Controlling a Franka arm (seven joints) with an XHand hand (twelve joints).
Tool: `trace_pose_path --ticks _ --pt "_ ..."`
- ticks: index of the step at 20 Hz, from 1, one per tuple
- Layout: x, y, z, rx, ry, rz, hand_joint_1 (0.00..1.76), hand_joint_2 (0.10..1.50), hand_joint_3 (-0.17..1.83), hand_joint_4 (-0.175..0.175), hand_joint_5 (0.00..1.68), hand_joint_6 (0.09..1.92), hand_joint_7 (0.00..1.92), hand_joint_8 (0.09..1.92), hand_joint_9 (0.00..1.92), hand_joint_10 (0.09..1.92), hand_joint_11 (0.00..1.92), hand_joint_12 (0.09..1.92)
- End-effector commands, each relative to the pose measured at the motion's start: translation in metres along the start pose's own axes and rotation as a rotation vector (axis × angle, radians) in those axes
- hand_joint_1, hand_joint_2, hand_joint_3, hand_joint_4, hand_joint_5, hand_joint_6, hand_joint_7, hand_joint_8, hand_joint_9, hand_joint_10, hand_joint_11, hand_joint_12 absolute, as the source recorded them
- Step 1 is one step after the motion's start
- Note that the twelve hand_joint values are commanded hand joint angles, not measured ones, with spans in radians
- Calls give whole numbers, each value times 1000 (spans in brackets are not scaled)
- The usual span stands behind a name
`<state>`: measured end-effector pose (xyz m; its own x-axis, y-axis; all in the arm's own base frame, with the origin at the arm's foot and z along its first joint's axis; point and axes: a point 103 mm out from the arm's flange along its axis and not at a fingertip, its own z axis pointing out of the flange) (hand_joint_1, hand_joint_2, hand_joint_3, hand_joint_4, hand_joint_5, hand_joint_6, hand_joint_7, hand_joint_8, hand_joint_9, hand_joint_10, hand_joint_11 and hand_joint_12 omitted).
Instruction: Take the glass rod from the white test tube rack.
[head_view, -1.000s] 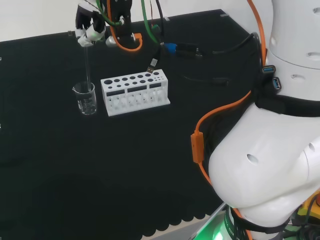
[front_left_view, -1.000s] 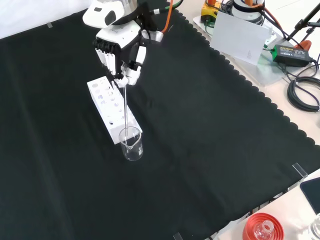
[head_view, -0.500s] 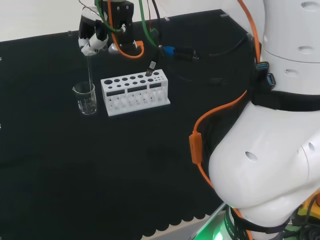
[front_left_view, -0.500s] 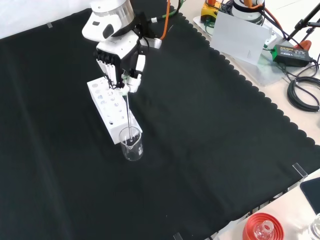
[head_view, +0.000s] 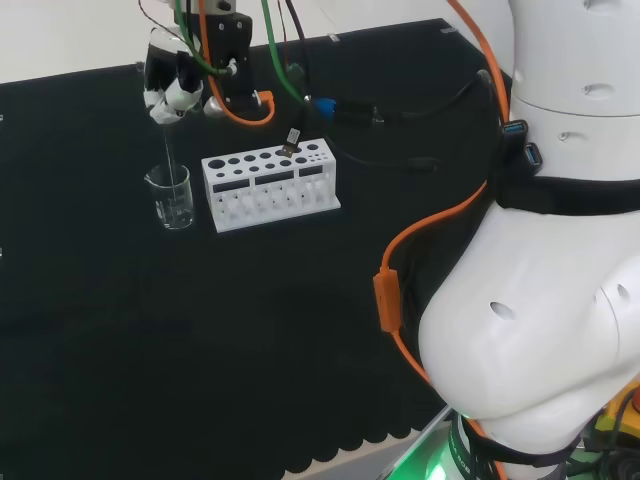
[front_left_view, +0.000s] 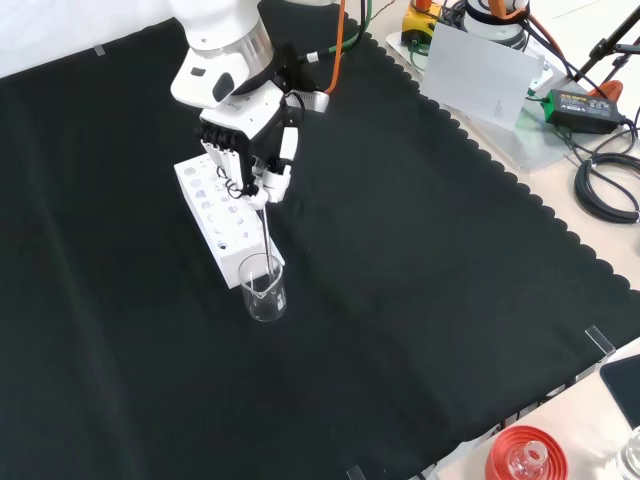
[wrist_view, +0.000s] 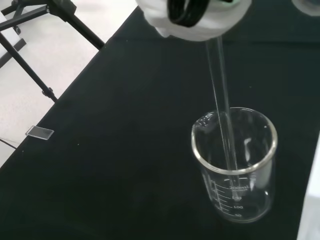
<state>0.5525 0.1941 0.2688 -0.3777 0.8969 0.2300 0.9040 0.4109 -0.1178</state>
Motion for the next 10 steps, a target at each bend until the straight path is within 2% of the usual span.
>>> trace_pose_path --ticks 1,10 --pt "7 5 4 11 -6 0 1321 937 116 -175 1176 435 1384 578 1764 362 1576 619" --pt "-10 16 -8 -16 19 4 1321 940 110 -175 1177 433 1384 577 1764 362 1576 620"
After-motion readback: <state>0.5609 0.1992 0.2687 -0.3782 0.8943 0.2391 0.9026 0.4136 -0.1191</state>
